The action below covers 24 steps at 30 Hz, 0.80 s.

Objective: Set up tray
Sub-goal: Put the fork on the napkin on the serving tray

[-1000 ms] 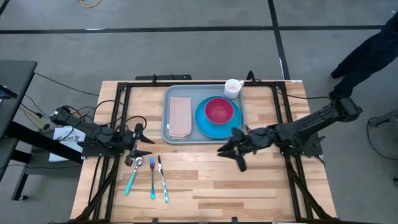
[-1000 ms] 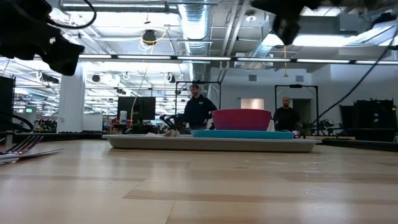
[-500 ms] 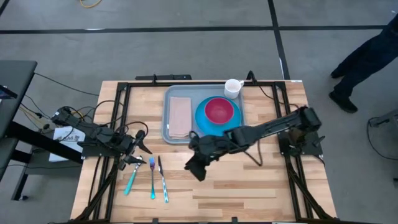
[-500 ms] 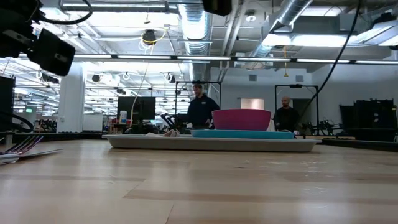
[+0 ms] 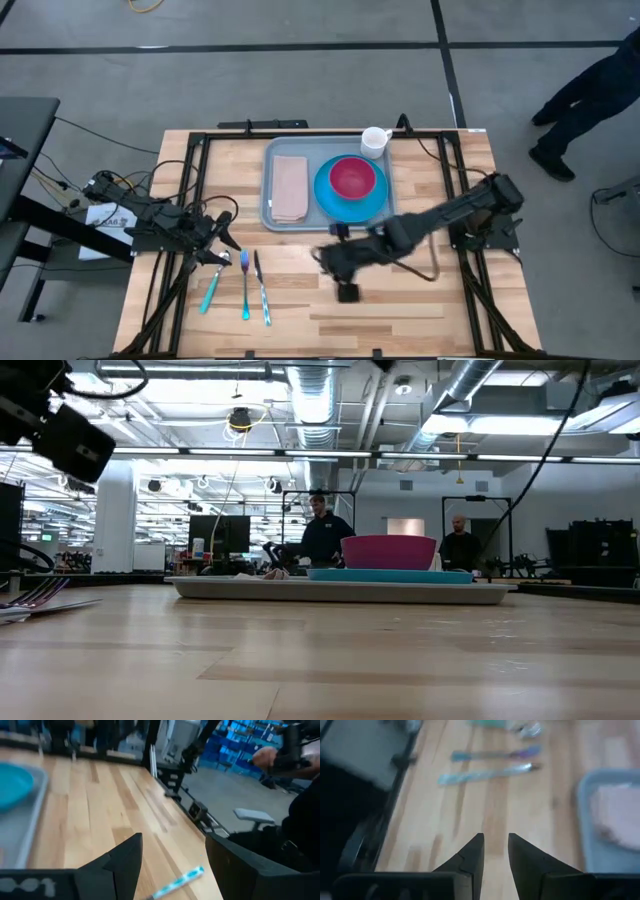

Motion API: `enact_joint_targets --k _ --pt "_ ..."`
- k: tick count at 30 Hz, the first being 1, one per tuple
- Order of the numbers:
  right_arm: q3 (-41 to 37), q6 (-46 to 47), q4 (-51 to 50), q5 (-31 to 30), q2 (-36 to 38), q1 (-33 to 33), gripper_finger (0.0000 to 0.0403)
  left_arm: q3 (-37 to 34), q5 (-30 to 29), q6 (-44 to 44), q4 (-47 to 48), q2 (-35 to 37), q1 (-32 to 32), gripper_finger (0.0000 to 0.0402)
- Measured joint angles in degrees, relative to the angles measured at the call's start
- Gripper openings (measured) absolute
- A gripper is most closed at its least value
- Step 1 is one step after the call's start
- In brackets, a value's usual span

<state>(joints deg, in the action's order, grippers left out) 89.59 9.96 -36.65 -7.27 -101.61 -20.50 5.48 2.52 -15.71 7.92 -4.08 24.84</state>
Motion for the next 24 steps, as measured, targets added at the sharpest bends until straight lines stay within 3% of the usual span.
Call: enact_joint_targets --k 7,13,18,24 --pt "-27.9 2.4 23.2 9.3 19.4 2.9 0.0082 0.0 -4.0 2.2 -5.6 0.0 0.0 0.0206" --pt "-50.2 -2.6 41.7 11.0 38.3 3.1 0.0082 0.0 -14.3 -0.6 -7.2 0.0 0.0 0.0206" --pt "-63.6 -3.0 54.2 14.6 49.7 3.7 0.0082 0.0 -20.1 -2.1 -9.3 0.0 0.0 0.0206" --pt "-75.1 -4.1 65.5 17.3 56.6 4.0 0.0082 0.0 -25.2 -3.9 -9.2 0.0 0.0 0.0206"
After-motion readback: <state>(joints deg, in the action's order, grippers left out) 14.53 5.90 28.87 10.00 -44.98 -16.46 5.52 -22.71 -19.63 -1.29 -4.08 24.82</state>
